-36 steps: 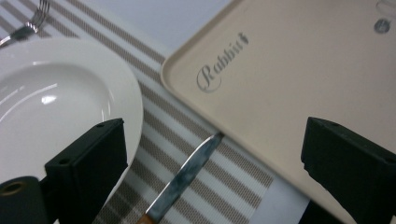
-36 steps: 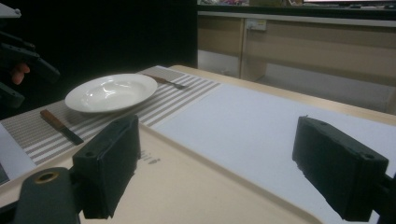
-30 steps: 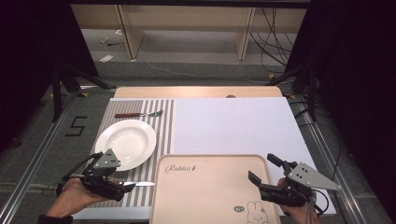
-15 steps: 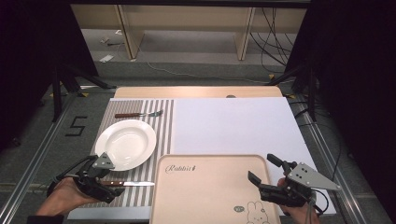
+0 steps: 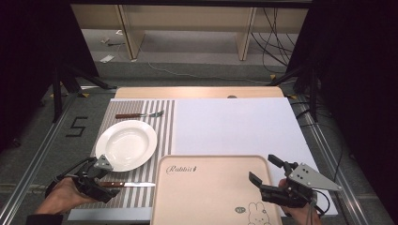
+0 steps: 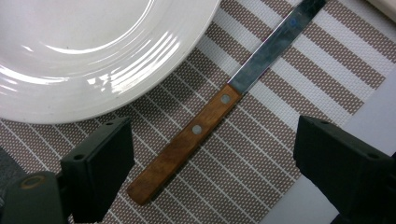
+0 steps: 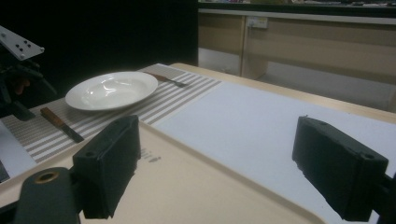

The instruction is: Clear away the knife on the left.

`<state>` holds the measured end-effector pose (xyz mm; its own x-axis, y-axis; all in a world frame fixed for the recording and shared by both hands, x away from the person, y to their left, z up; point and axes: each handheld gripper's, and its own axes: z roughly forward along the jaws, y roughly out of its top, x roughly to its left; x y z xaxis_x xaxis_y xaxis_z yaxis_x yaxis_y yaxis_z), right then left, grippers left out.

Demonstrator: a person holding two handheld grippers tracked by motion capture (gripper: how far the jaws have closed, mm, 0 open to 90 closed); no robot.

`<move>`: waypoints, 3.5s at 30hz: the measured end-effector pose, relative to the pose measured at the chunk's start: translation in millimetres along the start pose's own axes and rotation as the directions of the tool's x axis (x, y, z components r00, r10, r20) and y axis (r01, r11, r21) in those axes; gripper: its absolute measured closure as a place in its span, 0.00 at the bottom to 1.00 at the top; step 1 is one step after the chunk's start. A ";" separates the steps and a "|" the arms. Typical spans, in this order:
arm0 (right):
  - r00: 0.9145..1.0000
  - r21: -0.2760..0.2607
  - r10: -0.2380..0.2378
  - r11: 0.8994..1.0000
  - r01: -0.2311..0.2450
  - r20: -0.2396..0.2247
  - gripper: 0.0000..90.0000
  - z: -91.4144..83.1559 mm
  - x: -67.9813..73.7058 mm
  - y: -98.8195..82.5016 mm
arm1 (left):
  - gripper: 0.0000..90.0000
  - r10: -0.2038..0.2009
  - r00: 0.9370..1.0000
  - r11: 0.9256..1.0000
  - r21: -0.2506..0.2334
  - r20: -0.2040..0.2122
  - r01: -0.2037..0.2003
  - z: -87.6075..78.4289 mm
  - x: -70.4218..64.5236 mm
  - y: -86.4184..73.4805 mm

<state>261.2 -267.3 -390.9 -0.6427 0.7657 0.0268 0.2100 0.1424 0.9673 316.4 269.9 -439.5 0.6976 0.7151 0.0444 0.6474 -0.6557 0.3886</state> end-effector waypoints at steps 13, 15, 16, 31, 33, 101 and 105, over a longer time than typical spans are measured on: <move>1.000 0.008 -0.004 1.000 0.004 -0.001 0.18 1.0 0.6 -0.2 | 0.19 -0.001 1.000 0.999 0.042 0.008 0.000 15.0 9.9 0.8; 1.000 0.009 -0.006 1.000 0.006 -0.002 0.18 1.3 0.7 -0.2 | 0.19 0.003 1.000 0.999 0.050 0.011 -0.003 16.7 10.3 1.9; 1.000 0.008 -0.006 1.000 0.006 -0.002 0.18 1.5 0.9 -0.3 | 0.20 0.005 1.000 0.999 0.052 0.015 -0.005 17.5 10.8 2.4; 1.000 0.012 -0.009 1.000 0.009 -0.008 0.19 2.7 2.1 -0.2 | 0.35 0.039 0.998 0.995 0.093 0.044 -0.043 25.5 11.3 7.4; 1.000 0.012 -0.009 1.000 0.010 -0.008 0.19 2.7 2.0 -0.2 | 0.35 0.041 0.998 0.994 0.097 0.045 -0.046 26.4 10.9 7.9; 1.000 0.016 -0.014 1.000 0.014 -0.014 0.19 2.7 3.0 -0.3 | 0.85 0.101 0.991 0.972 0.203 0.090 -0.118 18.2 -8.2 25.7; 1.000 0.018 -0.013 1.000 0.013 -0.013 0.19 2.7 2.8 -0.3 | 0.85 0.092 0.991 0.977 0.182 0.100 -0.109 13.5 -8.4 25.5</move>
<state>261.3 -263.5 -391.7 -0.6552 0.7552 0.0176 0.2144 0.1636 0.9630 331.2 243.9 -442.4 0.7812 0.6241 -0.0128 0.6127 -0.7627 0.2070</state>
